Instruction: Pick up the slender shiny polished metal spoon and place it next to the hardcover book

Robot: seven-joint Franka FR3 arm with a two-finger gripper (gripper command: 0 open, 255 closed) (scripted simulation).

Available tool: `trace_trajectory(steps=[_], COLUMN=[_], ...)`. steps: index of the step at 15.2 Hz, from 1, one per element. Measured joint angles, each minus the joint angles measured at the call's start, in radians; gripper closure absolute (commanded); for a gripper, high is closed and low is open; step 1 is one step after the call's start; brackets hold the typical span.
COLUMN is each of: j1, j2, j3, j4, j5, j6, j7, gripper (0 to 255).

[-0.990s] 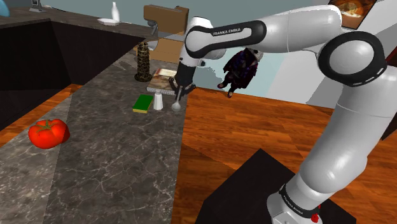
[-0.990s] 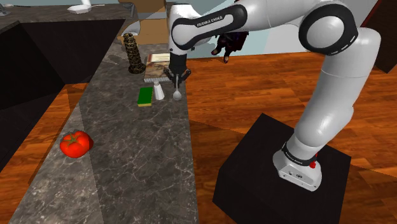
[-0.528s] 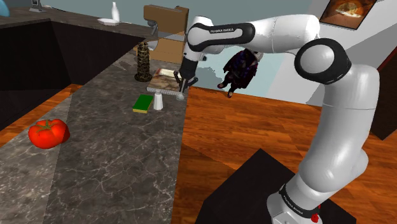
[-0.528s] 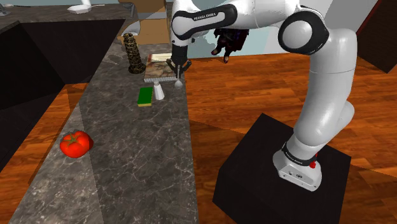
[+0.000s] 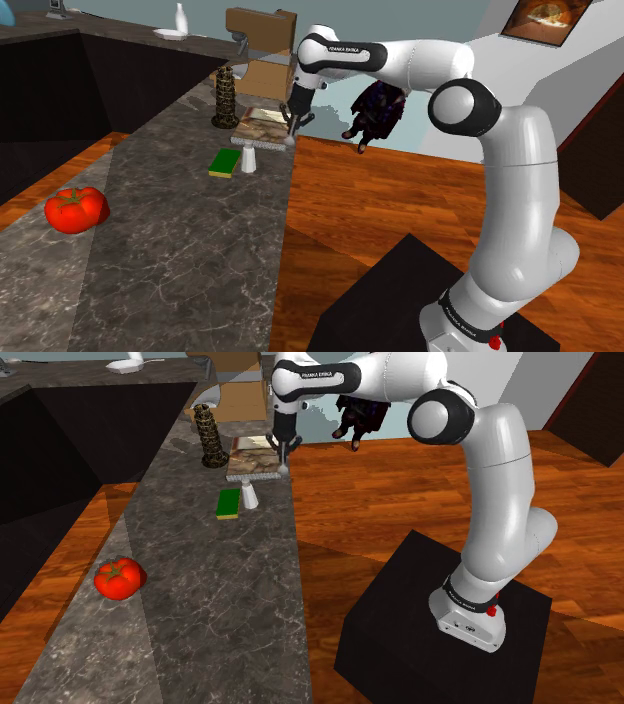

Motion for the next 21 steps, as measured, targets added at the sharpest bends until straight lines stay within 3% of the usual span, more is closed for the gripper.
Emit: trace_trajectory(steps=[15, 21], j1=[-0.005, -0.006], j2=[0.059, 0.057], j3=[-0.011, -0.012], j4=[-0.104, -0.12], j5=[-0.01, -0.011], j6=[0.16, 0.175], j7=[-0.024, -0.022], gripper=[255, 255])
